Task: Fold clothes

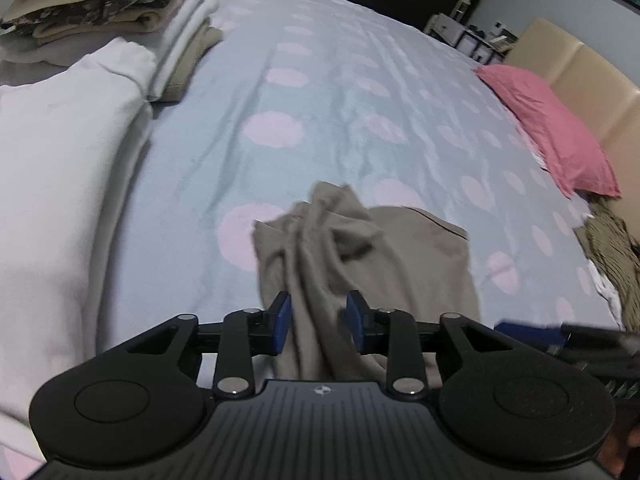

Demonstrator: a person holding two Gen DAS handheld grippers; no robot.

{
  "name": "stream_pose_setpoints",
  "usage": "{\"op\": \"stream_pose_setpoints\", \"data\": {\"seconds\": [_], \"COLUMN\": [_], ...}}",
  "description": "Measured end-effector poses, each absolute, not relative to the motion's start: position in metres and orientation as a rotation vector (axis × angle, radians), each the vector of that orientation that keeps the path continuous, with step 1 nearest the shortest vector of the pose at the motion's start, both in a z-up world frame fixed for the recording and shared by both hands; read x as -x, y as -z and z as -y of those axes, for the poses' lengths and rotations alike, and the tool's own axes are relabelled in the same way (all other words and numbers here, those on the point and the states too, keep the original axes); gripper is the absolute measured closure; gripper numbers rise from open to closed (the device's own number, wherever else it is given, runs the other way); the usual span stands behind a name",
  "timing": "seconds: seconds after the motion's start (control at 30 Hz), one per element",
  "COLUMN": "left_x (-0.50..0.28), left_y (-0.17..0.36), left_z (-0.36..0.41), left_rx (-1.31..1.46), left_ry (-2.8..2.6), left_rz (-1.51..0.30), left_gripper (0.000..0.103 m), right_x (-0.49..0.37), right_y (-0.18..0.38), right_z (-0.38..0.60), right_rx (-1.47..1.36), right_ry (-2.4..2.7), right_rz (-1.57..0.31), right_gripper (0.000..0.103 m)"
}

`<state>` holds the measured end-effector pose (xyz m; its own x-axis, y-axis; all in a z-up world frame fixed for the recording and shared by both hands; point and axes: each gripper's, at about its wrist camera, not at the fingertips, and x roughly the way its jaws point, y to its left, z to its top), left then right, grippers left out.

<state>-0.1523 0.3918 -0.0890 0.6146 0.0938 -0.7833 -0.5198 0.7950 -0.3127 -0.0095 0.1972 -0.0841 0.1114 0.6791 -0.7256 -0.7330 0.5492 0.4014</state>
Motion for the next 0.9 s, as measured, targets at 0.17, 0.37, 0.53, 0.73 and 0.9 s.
{"op": "stream_pose_setpoints", "data": {"seconds": [0.17, 0.37, 0.53, 0.73, 0.9], "left_x": [0.157, 0.170, 0.182, 0.196, 0.204], "left_y": [0.083, 0.084, 0.085, 0.083, 0.094], "left_z": [-0.373, -0.364, -0.367, -0.385, -0.385], "left_rx": [0.521, 0.583, 0.636, 0.799, 0.838], "left_ry": [-0.352, -0.368, -0.386, -0.381, -0.386], "left_rz": [-0.865, -0.857, -0.864, -0.835, -0.869], "left_gripper": [0.074, 0.068, 0.066, 0.060, 0.057], "right_x": [0.022, 0.031, 0.040, 0.091, 0.140], "right_y": [0.109, 0.126, 0.119, 0.083, 0.085], "right_z": [-0.165, -0.178, -0.178, -0.185, -0.205], "right_rx": [0.021, 0.033, 0.053, 0.195, 0.373], "right_ry": [-1.033, -1.060, -1.108, -1.287, -1.418], "right_rz": [-1.058, -1.051, -1.015, -0.846, -0.753], "right_gripper": [0.047, 0.065, 0.097, 0.097, 0.096]}}
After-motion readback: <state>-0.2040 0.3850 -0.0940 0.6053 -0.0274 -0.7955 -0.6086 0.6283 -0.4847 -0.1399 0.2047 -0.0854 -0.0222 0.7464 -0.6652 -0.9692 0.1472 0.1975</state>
